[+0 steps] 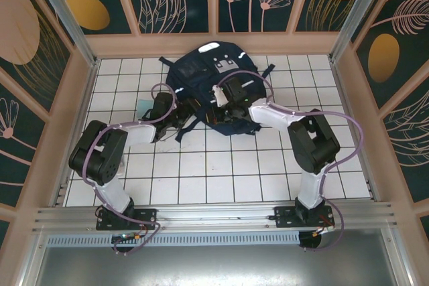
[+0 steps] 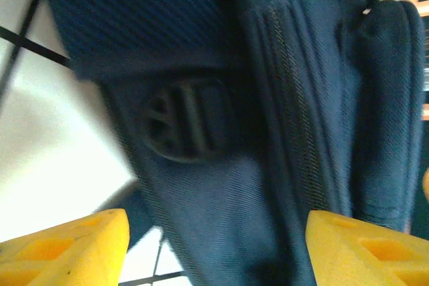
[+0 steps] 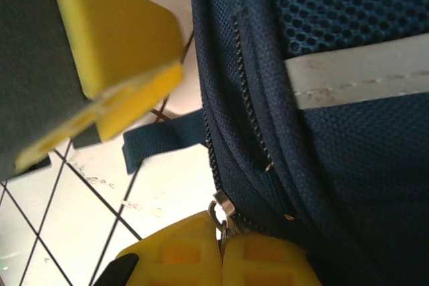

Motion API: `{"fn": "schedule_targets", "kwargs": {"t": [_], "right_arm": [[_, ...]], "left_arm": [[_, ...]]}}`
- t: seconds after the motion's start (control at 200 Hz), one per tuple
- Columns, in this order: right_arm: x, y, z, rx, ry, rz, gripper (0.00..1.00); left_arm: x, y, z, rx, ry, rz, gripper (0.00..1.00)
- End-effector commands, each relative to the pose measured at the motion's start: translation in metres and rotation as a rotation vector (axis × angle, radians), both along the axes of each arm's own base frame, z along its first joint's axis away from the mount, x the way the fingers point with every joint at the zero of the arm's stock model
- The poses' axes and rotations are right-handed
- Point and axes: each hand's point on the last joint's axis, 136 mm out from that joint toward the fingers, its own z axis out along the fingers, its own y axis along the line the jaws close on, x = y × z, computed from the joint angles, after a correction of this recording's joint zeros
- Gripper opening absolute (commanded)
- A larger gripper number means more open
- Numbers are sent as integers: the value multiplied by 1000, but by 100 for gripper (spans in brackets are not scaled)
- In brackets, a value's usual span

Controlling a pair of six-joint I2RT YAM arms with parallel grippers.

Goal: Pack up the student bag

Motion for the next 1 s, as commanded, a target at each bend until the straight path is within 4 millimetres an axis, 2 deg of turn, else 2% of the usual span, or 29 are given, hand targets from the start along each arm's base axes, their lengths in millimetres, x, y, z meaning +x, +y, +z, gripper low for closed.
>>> {"fn": "schedule_targets", "kwargs": {"t": [0.0, 0.185, 0.37, 0.48, 0.58, 0.761, 0.806, 0.841, 0.941, 0.996], "right_arm": [[-16, 45, 43, 161, -60, 152, 0], [-36, 45, 31, 135, -9, 142, 0], [-52, 37, 20, 104, 55, 112, 0], [-48, 17, 1, -1, 91, 5, 0], [-39, -10, -12, -137, 118, -146, 0], [-39, -50, -21, -337, 141, -255, 0], [-41, -57, -22, -370, 145, -257, 0], [-41, -60, -23, -384, 147, -257, 0], [-41, -51, -21, -343, 144, -228, 0], [-39, -40, -17, -296, 145, -207, 0]], "left_arm": [[11, -17, 24, -135, -45, 11, 71], [26, -26, 21, -146, -66, 14, 68], [32, -31, 9, -174, -59, 17, 47], [34, -31, 11, -172, -82, 19, 25], [34, -28, 10, -144, -90, 26, 8], [34, -17, -5, -84, -77, 67, 5], [35, -17, -6, -82, -73, 69, 8], [36, -18, -6, -90, -70, 67, 16], [37, -32, 9, -154, -82, 21, 58], [35, -39, 20, -177, -95, -4, 70]]}}
